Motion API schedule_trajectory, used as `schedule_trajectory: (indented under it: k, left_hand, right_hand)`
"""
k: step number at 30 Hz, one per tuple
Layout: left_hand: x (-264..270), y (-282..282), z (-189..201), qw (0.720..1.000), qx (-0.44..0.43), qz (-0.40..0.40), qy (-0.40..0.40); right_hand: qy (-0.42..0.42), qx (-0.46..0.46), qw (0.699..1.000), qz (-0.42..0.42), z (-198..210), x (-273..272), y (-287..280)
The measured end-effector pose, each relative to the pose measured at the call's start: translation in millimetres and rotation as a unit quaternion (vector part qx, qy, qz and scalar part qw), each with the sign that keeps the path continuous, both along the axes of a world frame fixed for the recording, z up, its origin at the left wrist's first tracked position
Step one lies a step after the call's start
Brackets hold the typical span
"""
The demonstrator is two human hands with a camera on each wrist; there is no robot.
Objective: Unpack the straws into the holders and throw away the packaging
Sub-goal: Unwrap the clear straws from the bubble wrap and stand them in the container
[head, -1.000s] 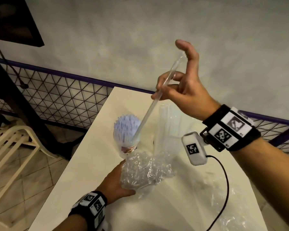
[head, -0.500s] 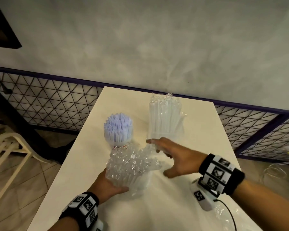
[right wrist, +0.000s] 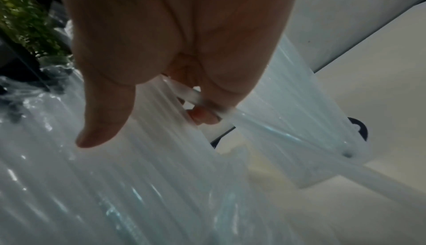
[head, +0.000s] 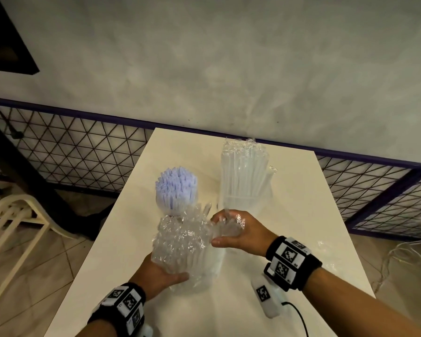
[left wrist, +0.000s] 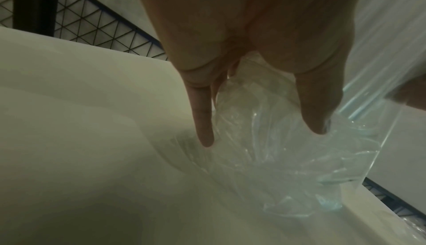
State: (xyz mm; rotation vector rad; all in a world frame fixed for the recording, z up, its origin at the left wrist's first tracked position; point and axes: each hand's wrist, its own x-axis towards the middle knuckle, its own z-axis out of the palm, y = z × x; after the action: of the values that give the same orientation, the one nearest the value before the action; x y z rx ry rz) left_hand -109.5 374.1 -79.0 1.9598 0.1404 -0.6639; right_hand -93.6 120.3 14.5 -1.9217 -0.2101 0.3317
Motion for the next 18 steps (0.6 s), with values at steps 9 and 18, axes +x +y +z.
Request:
schedule_trajectory:
  k: [9, 18]
  left_hand:
    - [1, 2, 0, 1.000, 0.014, 0.012, 0.011]
    - [3, 3, -1, 0.998, 0.056, -0.006, 0.016]
  right_hand:
    - [-0.045, 0.055, 0.997, -0.018, 22, 12, 2]
    - [-0.052, 0.090, 0.992, -0.076, 39, 18, -7]
